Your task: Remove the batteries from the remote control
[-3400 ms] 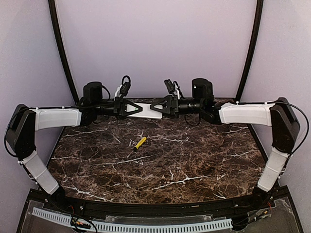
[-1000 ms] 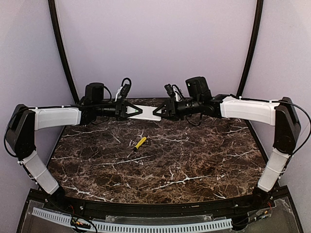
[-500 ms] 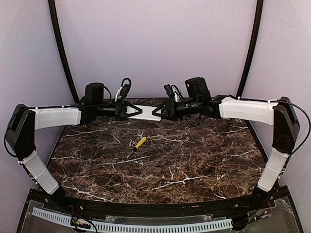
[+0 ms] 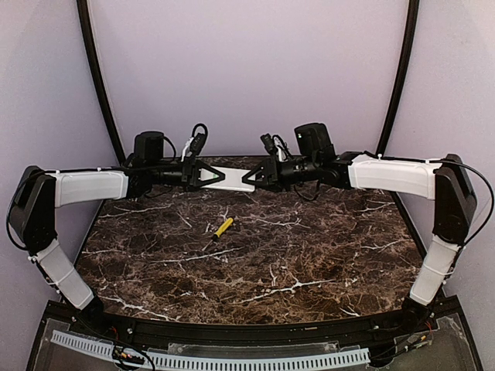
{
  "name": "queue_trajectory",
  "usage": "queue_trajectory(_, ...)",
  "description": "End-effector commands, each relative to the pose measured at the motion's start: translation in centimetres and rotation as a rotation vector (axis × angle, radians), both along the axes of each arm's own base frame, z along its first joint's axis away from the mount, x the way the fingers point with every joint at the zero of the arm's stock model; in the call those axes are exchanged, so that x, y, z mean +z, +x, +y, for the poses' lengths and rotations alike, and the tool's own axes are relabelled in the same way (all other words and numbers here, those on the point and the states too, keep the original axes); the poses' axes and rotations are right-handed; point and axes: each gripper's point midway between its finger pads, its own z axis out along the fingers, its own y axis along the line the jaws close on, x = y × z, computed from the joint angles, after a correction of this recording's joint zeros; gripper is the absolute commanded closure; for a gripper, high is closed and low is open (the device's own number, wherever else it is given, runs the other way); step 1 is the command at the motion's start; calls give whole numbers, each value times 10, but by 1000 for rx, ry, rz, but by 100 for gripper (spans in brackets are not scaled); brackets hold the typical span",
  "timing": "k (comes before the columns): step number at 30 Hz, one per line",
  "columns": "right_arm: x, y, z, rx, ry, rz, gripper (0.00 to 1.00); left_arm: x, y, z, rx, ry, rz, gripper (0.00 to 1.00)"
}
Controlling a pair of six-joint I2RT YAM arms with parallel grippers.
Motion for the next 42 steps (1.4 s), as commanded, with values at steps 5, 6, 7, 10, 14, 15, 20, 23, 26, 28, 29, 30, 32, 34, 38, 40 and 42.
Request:
queue_trajectory(5,2,-7,15,40,27,-29,75,17,-5,-4,-12,-12,-47,100)
queue_trajectory(6,1,-7,15,41,27,-28,76,17,-5,-4,-12,-11,-48,100)
queue_trajectory(7,2,-7,15,40,27,-31,76,17,-5,-4,-13,-11,-48,100)
queue_trajectory(10,2,-8,15,40,28,-33,77,17,-6,-5,-16,-10,-50,100)
queue_trajectory(14,2,-8,16,41,29,-38,80,18,-7,-6,-18,-9,-54,100)
queue_trajectory(15,1,-9,16,44,29,-37,80,18,-7,-6,-19,-9,-54,100)
queue_trajectory(20,3,-11,16,52,38,-45,84,18,-8,-6,-20,-9,-55,100)
queue_trajectory(23,3,-12,16,53,40,-48,91,19,-8,-6,-21,-10,-58,100)
queue_trajectory(26,4,-14,15,57,43,-52,95,20,-8,-6,-20,-10,-59,100)
queue_trajectory(28,5,-14,15,57,44,-54,98,20,-8,-6,-21,-10,-60,100)
queue_trajectory(29,5,-14,14,56,44,-53,100,20,-8,-6,-21,-10,-61,100)
queue_trajectory(30,5,-15,14,59,45,-54,100,21,-8,-6,-21,-11,-62,100)
queue_trajectory(32,7,-17,14,65,49,-57,100,21,-9,-6,-22,-12,-62,100)
queue_trajectory(34,10,-21,13,80,56,-60,100,23,-9,-6,-25,-16,-64,100)
queue_trajectory(38,26,-38,13,164,134,-88,100,26,-11,-6,-36,-31,-60,100)
queue_trajectory(40,35,-48,10,199,190,-110,100,29,-13,-7,-44,-43,-60,100)
queue_trajectory(42,45,-58,6,231,246,-134,100,33,-15,-7,-58,-60,-53,100)
